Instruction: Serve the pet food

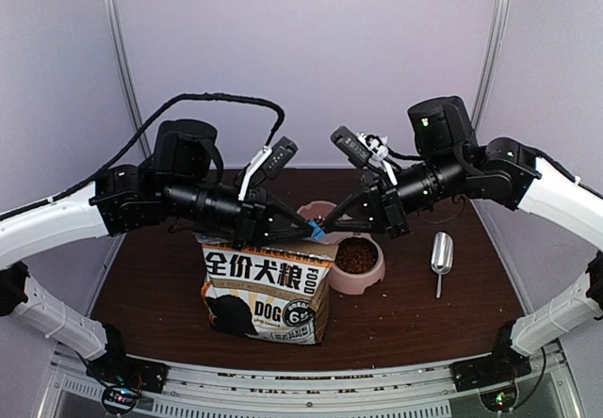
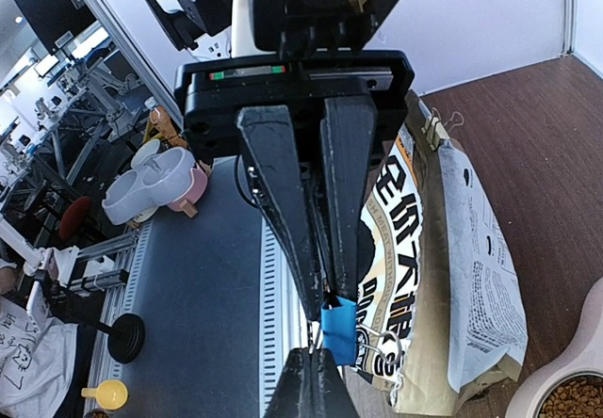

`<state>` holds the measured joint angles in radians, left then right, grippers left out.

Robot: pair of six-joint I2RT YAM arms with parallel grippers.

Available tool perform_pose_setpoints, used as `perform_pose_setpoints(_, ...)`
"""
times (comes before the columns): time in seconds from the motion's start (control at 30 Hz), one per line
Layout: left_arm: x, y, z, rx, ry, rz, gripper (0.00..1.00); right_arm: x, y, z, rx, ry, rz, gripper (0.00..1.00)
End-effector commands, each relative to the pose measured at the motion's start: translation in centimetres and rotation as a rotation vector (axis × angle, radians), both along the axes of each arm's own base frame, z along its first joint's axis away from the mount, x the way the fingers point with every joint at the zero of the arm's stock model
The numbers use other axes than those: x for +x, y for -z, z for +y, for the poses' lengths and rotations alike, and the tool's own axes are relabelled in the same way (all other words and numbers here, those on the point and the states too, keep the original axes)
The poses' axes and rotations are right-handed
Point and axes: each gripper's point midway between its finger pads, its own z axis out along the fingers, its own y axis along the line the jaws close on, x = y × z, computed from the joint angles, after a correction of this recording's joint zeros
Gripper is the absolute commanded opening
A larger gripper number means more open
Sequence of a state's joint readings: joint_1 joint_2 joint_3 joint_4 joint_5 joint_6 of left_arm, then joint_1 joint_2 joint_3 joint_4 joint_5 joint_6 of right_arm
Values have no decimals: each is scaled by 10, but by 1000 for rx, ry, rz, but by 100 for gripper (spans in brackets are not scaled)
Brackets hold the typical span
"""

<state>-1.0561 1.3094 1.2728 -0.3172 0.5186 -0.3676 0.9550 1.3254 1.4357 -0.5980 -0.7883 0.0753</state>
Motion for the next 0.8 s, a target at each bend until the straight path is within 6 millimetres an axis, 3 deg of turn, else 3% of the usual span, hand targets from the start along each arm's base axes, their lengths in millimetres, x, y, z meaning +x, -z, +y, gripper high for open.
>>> perform_pose_setpoints(0.0,-3,-25,-6,-80,33,-38,3,-4,-8,2,12,-19,-21,0)
perform_pose_setpoints(0.37,-6,-28,-7,-100,40,-27,0,3,1,1,-19,14,-29,0)
perform_pose_setpoints(0.53,2,-21,-3,-63,-14,-20,0,9,7,0,-42,45,-44,32)
perform_pose_setpoints(0.77,11,-6,3,3,-77,-18,0,12,1,-5,-36,69,-73,54)
